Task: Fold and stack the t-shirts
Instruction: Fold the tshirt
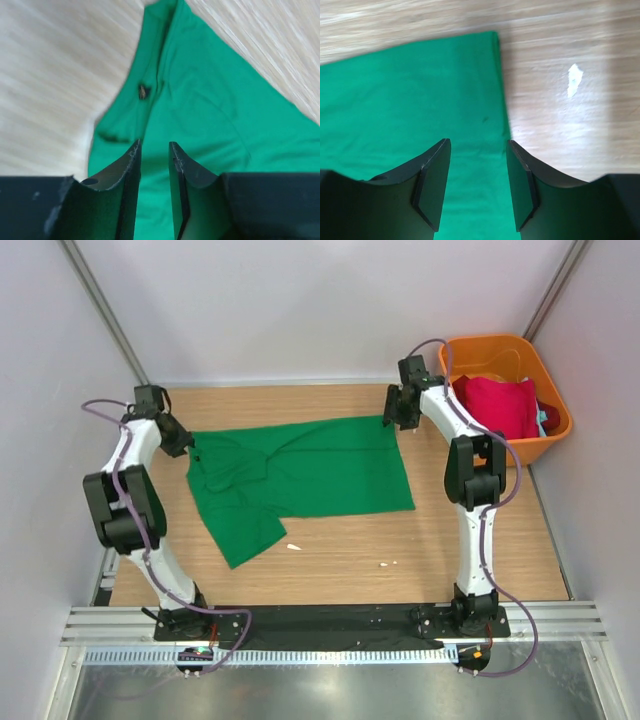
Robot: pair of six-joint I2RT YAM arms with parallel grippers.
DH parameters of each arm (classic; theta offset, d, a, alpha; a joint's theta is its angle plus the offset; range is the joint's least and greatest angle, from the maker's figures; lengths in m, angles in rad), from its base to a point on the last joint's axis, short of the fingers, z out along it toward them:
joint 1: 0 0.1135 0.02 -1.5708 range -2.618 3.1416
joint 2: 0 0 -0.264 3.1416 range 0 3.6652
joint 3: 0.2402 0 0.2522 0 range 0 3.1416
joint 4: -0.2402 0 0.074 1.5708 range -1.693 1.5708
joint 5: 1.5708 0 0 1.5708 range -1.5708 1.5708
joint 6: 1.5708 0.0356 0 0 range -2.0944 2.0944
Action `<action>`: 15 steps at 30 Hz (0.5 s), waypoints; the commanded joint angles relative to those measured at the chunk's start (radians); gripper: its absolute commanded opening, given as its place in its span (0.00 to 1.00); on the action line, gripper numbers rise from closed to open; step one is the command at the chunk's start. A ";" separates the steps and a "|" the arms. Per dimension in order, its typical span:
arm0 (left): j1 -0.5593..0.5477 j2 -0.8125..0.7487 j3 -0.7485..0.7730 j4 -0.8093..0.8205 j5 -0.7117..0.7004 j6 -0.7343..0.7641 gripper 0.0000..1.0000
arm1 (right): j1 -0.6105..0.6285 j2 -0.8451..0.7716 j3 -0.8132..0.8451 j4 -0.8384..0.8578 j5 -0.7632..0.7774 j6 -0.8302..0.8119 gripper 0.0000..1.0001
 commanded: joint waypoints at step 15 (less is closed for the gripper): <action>-0.093 -0.154 -0.286 0.039 0.027 0.060 0.40 | 0.020 -0.240 -0.237 0.075 -0.222 0.098 0.54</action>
